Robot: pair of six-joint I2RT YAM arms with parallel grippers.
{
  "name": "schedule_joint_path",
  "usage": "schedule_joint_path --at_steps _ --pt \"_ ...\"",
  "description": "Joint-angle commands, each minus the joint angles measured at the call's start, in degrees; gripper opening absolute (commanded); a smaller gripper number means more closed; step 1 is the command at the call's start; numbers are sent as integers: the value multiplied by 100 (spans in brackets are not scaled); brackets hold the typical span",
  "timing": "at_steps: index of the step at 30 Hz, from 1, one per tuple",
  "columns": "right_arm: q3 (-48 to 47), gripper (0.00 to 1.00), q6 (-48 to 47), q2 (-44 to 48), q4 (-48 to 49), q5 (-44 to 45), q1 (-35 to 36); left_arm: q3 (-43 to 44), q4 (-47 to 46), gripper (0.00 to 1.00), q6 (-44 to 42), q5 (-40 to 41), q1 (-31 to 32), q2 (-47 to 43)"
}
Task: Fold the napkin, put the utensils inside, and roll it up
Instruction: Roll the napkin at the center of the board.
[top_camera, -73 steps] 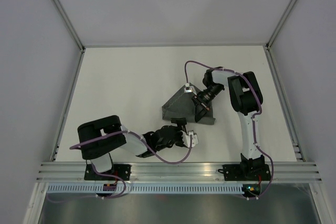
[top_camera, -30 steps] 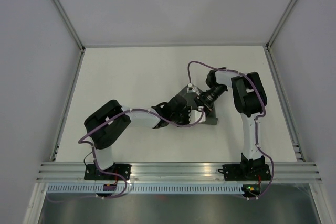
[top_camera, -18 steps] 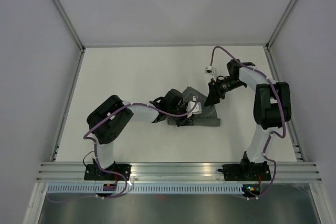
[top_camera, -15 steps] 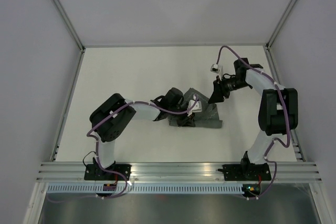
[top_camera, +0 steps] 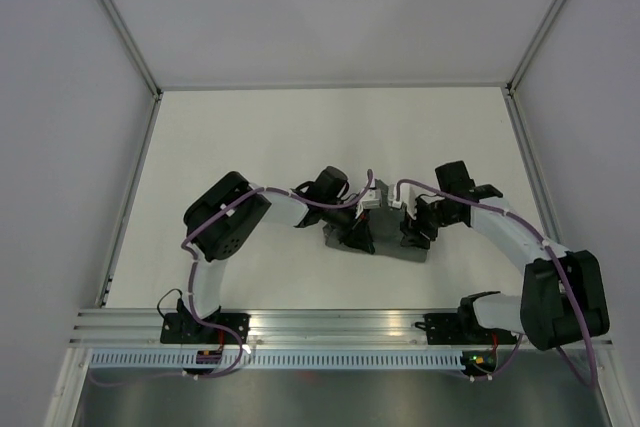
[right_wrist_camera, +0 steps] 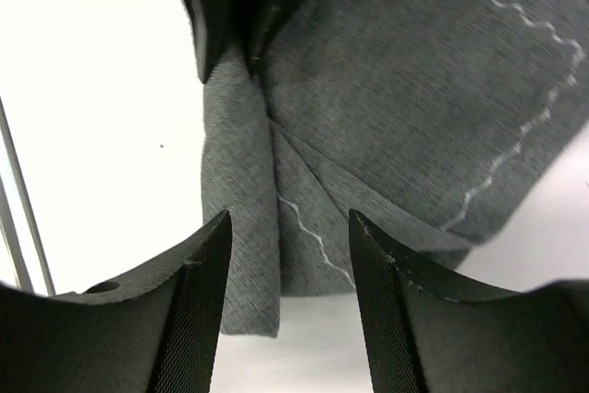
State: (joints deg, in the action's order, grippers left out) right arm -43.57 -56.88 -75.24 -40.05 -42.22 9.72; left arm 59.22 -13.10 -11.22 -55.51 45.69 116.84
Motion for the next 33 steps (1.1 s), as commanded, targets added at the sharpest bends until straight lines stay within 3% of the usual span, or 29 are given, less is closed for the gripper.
schedule_joint_path --at_steps 1,7,17,20,21,23,26,28,31,33 --pt "357 60 -332 395 586 388 425 -455 1003 2 313 172 19 639" --pt "841 63 1 599 1060 872 1259 -447 906 2 515 110 -43 753" --pt "1474 61 476 563 2106 1734 1973 -341 827 2 718 -48 -122 885" --pt "1501 48 581 432 2203 1892 1990 -306 844 3 779 -74 -122 867" --pt "1483 35 617 414 2212 1884 1982 -297 845 3 797 -48 -122 850" --pt "1492 21 687 431 2282 1989 1990 -306 818 6 876 145 -113 701" --pt "1195 9 679 221 1960 2024 1982 -394 590 8 1069 487 -122 455" --pt "1053 8 635 19 1765 1928 1921 -516 318 9 1411 759 -131 288" --pt "903 3 573 -174 1562 1840 1824 -596 63 20 1842 1137 -157 24" --pt "772 2 512 -384 1439 1744 1762 -675 -130 45 2219 1287 -192 -143"
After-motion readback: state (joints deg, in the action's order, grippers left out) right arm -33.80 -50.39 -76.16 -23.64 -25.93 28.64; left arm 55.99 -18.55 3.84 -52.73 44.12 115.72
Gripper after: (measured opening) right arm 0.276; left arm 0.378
